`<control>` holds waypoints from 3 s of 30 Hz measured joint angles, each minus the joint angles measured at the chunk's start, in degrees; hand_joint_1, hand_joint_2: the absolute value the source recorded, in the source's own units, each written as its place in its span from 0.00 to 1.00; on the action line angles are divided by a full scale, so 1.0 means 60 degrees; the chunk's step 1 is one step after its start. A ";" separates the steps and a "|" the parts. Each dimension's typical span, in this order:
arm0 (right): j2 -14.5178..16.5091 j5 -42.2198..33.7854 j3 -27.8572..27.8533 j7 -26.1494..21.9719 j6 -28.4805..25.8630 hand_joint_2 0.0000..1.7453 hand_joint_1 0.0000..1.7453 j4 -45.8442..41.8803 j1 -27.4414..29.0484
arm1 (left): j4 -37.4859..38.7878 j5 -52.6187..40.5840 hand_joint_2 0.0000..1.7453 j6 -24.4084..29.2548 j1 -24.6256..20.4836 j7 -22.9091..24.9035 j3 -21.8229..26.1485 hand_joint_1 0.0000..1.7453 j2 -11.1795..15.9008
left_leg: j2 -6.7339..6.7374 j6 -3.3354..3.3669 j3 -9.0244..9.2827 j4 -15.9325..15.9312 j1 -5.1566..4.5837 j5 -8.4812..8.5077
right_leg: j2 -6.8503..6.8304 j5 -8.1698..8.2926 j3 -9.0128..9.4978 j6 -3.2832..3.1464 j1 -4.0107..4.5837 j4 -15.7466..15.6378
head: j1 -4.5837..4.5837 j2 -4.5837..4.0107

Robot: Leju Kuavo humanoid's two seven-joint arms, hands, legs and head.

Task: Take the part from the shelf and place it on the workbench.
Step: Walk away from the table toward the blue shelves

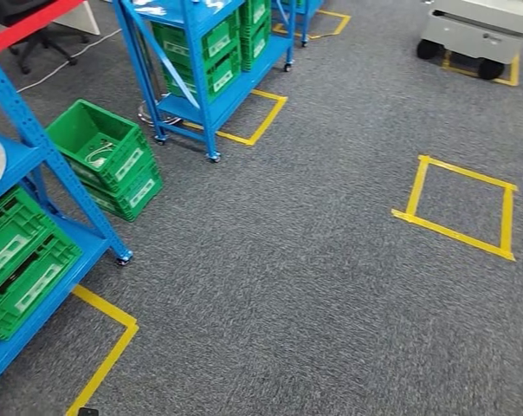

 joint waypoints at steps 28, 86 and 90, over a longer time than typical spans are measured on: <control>-0.0001 0.0023 0.0000 -0.0010 0.0000 0.00 0.00 0.0000 -0.0007 | 0.0073 -0.0004 0.00 0.0001 -0.0049 0.0054 0.0033 0.00 0.0018 | 0.0323 0.0022 0.0005 -0.0020 0.0019 -0.0028 | -0.0275 -0.0836 -0.0616 0.0012 0.0049 0.1405 | -0.0030 0.0000; -0.0011 0.0199 -0.0004 -0.0036 -0.0031 0.00 0.00 -0.0008 -0.0026 | 0.0606 0.0000 0.00 0.0005 -0.0085 0.0089 0.0162 0.00 0.0145 | 0.0771 -0.0018 0.0012 0.0001 0.0035 -0.0049 | -0.0452 -0.0572 -0.0035 0.0051 0.0031 0.0294 | -0.0068 0.0000; -0.0013 0.0203 -0.0004 -0.0022 -0.0030 0.00 0.00 -0.0010 0.0011 | 0.0641 -0.0002 0.00 0.0004 -0.0068 0.0155 0.0160 0.00 0.0162 | 0.0305 0.0004 0.0016 0.0011 0.0040 -0.0042 | -0.0246 -0.0592 -0.0503 0.0074 0.0012 0.1125 | -0.0060 0.0000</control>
